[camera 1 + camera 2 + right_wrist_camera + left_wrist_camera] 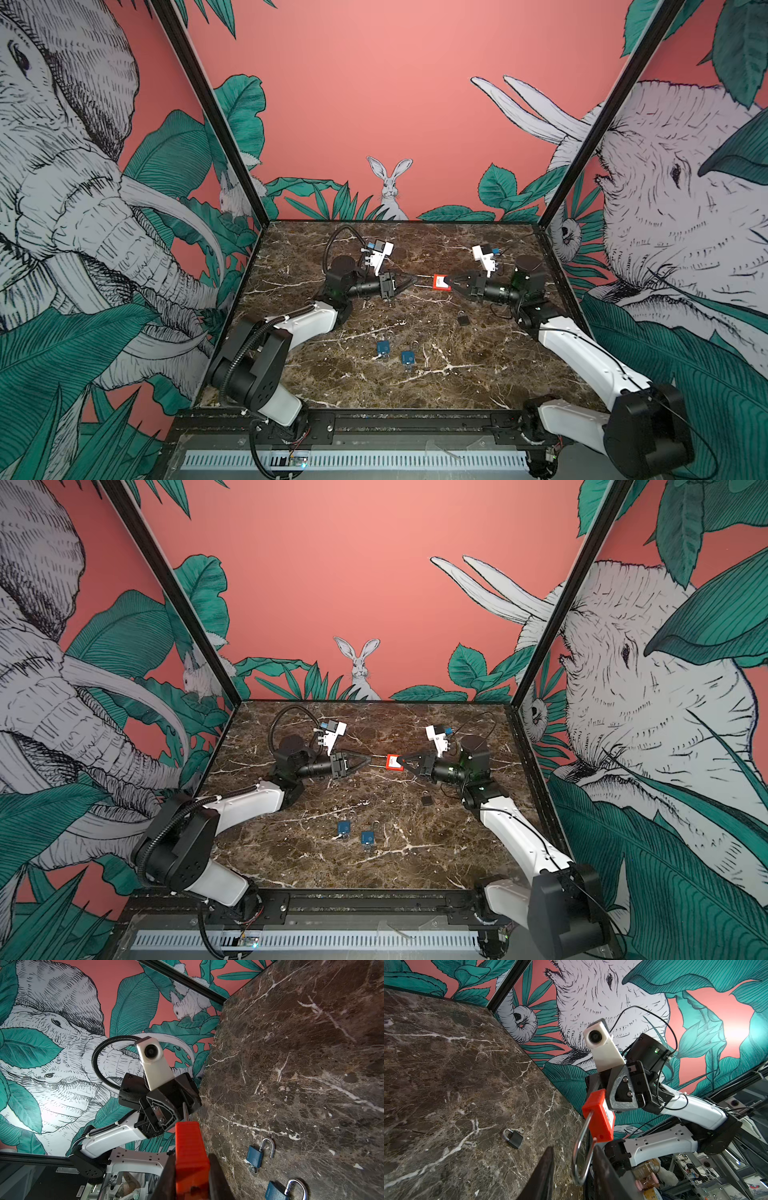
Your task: Lock with the key
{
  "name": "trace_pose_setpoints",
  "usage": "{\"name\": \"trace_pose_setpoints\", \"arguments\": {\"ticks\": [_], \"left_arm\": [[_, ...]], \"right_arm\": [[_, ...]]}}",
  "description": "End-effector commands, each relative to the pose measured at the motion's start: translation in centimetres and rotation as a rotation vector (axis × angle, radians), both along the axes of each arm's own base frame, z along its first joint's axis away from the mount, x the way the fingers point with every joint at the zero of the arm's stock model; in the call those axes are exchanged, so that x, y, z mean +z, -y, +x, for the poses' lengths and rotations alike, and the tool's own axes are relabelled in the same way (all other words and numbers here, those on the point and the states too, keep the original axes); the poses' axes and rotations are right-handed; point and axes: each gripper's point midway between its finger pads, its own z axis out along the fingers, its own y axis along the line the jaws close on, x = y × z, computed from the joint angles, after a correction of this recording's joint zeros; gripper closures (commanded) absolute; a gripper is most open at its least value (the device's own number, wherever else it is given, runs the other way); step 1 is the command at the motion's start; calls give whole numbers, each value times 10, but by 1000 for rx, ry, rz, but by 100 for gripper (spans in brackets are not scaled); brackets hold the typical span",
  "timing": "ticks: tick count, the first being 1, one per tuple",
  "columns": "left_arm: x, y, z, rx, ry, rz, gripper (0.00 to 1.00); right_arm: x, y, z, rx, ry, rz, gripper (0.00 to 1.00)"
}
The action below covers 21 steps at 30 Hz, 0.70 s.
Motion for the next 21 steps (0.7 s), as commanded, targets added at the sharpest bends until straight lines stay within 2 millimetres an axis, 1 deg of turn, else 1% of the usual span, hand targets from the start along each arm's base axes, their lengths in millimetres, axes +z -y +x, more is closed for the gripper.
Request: {"name": "trace_pose_setpoints", "arguments": {"ticks": [1, 4, 6, 8, 13, 15, 19, 21], "left_arm": [[32, -1, -8, -10, 55, -42, 69], [36, 2, -13, -25, 54, -47, 73], [38, 4, -16, -38, 47, -49, 79], [39, 7, -20, -54, 34, -50, 89], [40, 12, -29, -82, 23, -49, 94], [40, 13, -31, -83, 21, -46, 100], [43, 14, -36, -83, 34, -44, 100], [43, 14, -39, -75, 54, -33, 100]], "right_arm": [[14, -1, -2, 22, 103, 7, 100], [13, -1, -2, 22, 132, -6, 100], [12, 0, -1, 19, 153, -13, 100], [11, 0, 0, 15, 174, -17, 100], [11, 0, 2, 14, 208, -10, 100], [11, -1, 2, 18, 218, -9, 100], [11, -1, 3, 17, 222, -2, 100], [15, -2, 3, 22, 224, 21, 100]]}}
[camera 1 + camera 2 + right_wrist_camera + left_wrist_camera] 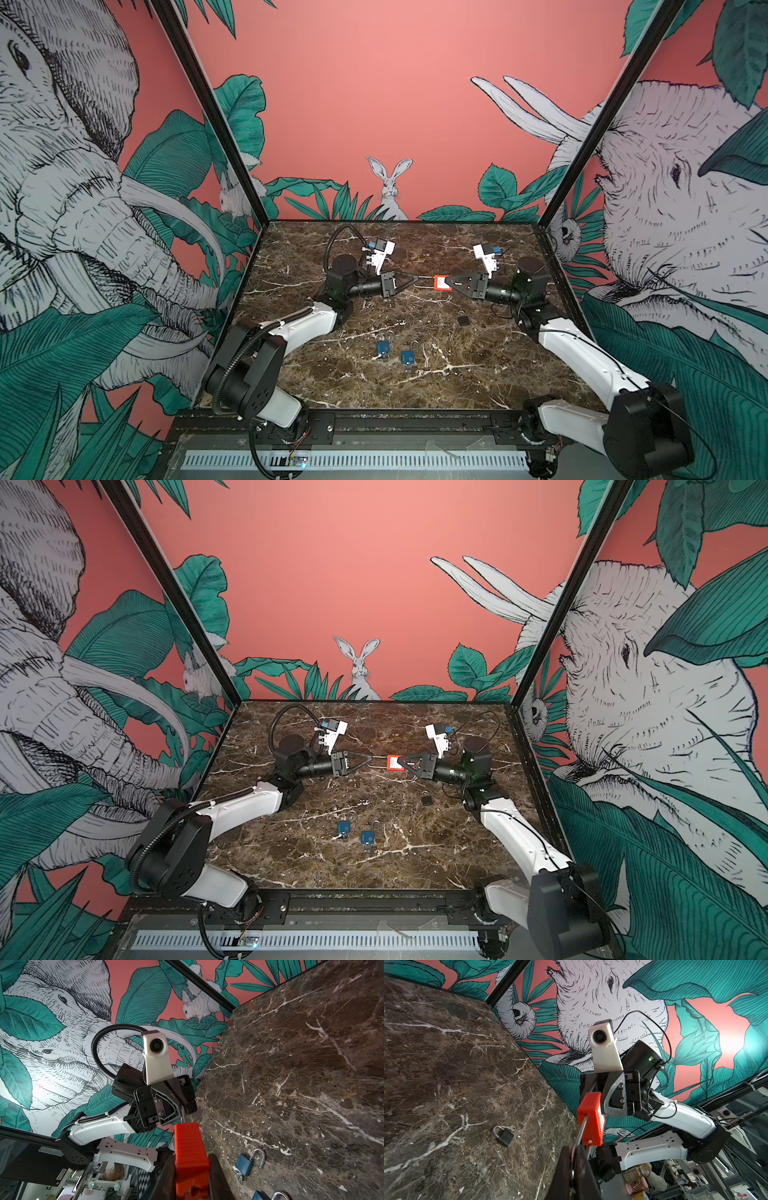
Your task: Lock with the key
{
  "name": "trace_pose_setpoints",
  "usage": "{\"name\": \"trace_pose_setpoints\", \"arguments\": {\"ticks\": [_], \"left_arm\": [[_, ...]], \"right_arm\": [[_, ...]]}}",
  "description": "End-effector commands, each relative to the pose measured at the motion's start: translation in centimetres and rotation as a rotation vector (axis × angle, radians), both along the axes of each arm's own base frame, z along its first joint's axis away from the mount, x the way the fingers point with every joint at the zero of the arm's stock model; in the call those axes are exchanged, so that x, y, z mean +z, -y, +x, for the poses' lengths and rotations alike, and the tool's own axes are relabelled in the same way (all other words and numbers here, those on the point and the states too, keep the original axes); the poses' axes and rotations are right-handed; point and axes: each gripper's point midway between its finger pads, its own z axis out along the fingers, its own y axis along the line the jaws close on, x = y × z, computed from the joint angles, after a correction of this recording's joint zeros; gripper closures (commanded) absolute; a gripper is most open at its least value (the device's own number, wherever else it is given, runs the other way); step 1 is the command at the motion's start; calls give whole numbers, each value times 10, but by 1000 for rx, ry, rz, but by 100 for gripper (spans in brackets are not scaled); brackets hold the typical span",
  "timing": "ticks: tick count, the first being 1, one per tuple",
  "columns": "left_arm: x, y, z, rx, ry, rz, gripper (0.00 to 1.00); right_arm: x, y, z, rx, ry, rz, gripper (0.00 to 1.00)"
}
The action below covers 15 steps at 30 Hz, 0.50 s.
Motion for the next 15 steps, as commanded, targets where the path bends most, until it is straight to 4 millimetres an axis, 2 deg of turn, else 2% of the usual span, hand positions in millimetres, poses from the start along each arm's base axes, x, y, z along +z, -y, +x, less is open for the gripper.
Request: {"name": "trace_pose_setpoints", "arguments": {"ticks": [1, 6, 15], "left_arm": [[30, 8, -29, -73, 120, -28, 100], [33, 8, -36, -65, 163, -15, 100], [41, 14, -44, -109, 172, -47, 100]], "right_arm": [[11, -3, 5, -2, 62, 38, 100], [17, -6, 5, 8, 55, 70, 100], [12, -22, 0, 40, 67, 30, 100]]}}
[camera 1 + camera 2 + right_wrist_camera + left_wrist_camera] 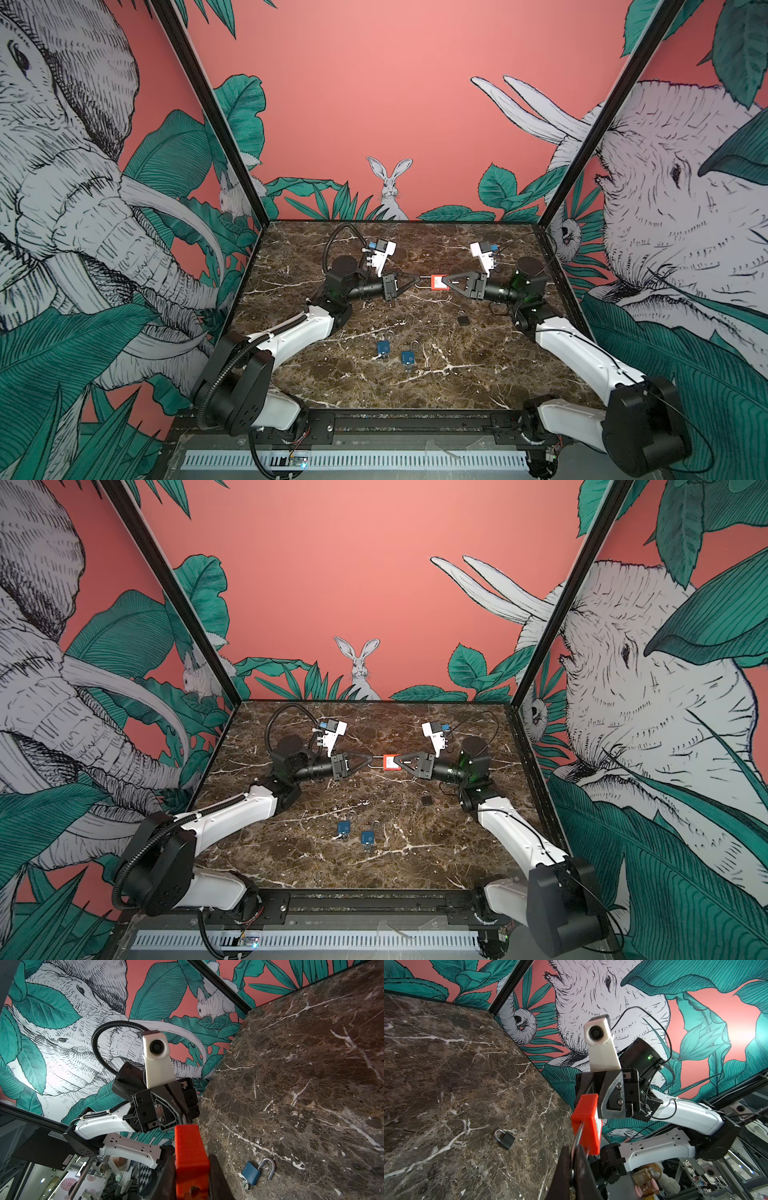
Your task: Lock with the key
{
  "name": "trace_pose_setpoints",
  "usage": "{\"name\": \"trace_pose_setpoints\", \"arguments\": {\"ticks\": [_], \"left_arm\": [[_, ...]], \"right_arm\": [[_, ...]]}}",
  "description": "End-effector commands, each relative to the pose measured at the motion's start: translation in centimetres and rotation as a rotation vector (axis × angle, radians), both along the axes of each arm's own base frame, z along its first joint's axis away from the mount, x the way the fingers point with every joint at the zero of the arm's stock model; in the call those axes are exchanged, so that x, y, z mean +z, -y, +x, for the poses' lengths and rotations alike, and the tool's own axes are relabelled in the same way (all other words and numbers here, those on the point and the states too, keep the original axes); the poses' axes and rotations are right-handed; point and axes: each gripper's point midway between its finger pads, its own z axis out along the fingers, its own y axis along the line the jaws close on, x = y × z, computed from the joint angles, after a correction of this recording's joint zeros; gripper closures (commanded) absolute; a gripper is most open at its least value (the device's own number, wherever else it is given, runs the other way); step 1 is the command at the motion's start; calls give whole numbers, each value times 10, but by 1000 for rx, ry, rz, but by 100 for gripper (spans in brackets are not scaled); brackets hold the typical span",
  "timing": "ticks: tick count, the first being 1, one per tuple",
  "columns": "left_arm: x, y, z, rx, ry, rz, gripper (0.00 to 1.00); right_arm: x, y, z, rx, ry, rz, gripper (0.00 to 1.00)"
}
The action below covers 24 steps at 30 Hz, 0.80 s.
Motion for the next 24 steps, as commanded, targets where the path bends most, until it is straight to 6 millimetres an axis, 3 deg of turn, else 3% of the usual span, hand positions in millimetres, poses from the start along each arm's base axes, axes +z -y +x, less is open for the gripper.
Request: {"name": "trace_pose_setpoints", "arguments": {"ticks": [1, 8, 10, 13, 15, 18, 24], "left_arm": [[31, 12, -34, -138, 111, -63, 100], [22, 10, -27, -93, 100, -27, 100], [20, 6, -21, -60, 100, -10, 85], [21, -2, -10, -12, 100, -22, 49], [22, -9, 0, 30, 100, -26, 36], [21, -14, 12, 76, 93, -21, 30], [13, -19, 29, 114, 57, -55, 28]], "right_arm": [[4, -12, 5, -9, 20, -2, 100], [-3, -13, 12, -30, -3, -20, 100], [-7, -8, 15, -49, -14, -33, 100], [-14, 0, 20, -77, -40, -44, 100], [-16, 5, 23, -95, -57, -49, 100], [-17, 13, 21, -118, -53, -64, 100], [-17, 27, 18, -176, -41, -76, 100]]}}
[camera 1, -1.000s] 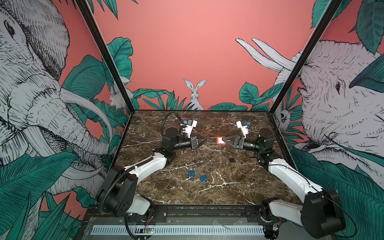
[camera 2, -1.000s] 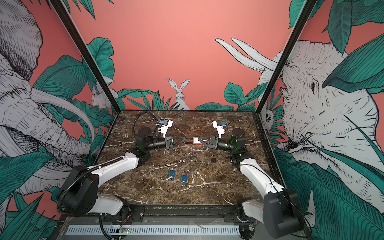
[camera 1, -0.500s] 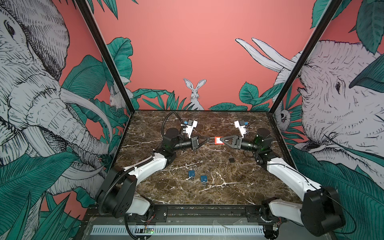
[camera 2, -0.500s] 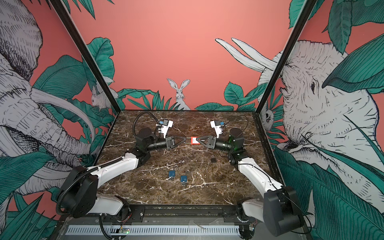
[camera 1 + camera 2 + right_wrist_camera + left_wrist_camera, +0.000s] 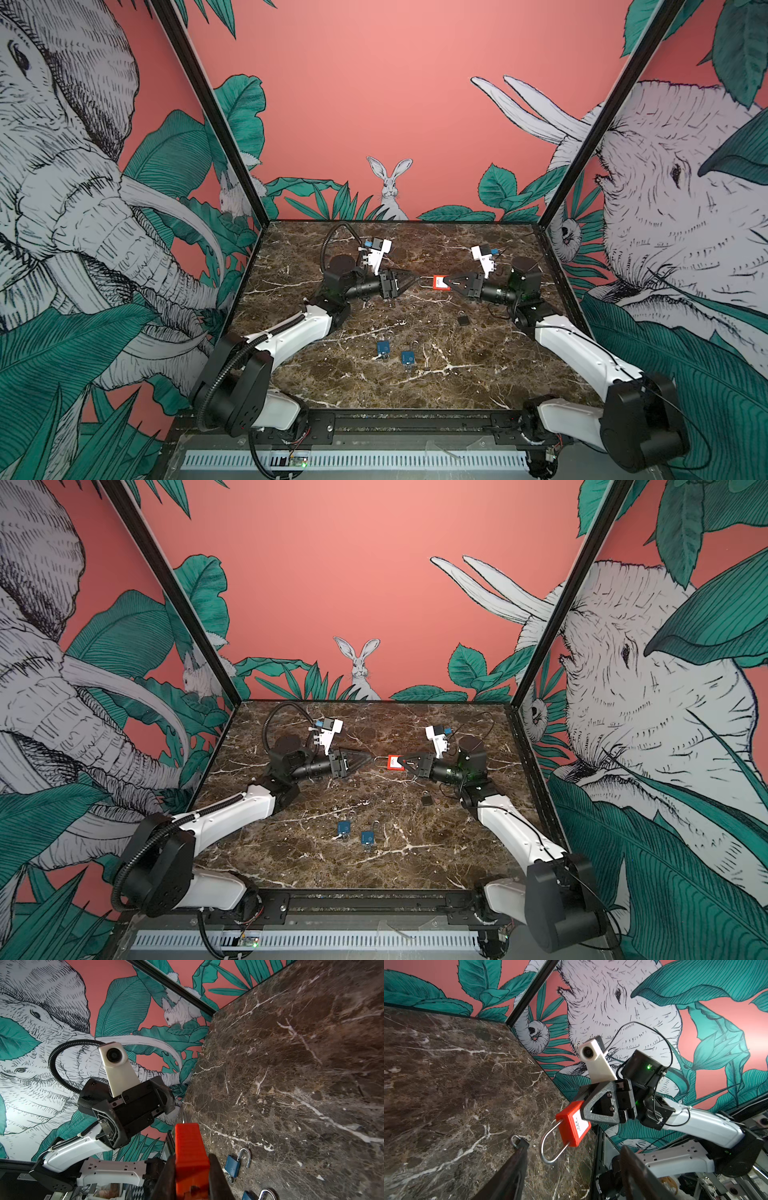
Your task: Lock with the key
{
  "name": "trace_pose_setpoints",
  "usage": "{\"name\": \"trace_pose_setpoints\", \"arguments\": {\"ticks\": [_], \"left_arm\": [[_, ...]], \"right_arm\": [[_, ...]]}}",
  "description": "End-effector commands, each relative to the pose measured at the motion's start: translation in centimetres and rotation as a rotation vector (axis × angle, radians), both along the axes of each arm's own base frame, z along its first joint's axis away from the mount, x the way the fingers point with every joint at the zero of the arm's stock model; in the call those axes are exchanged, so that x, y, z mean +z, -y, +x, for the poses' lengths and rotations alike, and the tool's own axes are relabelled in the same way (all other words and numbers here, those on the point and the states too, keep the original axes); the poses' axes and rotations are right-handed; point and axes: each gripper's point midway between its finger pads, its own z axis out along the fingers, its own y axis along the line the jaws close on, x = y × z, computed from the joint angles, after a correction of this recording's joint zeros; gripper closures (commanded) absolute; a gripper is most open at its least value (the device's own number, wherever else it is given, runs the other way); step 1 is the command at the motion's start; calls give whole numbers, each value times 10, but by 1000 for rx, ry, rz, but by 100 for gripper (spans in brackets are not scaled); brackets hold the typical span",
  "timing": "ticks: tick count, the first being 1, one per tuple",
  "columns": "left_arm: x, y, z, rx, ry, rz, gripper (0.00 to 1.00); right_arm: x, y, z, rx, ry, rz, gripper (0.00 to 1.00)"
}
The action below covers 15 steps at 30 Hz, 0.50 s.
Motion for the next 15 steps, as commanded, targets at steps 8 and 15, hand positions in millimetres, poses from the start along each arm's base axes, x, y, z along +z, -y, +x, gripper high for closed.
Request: {"name": "trace_pose_setpoints", "arguments": {"ticks": [8, 15], "left_arm": [[20, 13, 2, -137, -21, -218, 28], [18, 24, -5, -191, -30, -208, 28]], "right_arm": [[21, 3, 0, -9, 63, 54, 100], [25, 0, 3, 11, 67, 79, 100]]}}
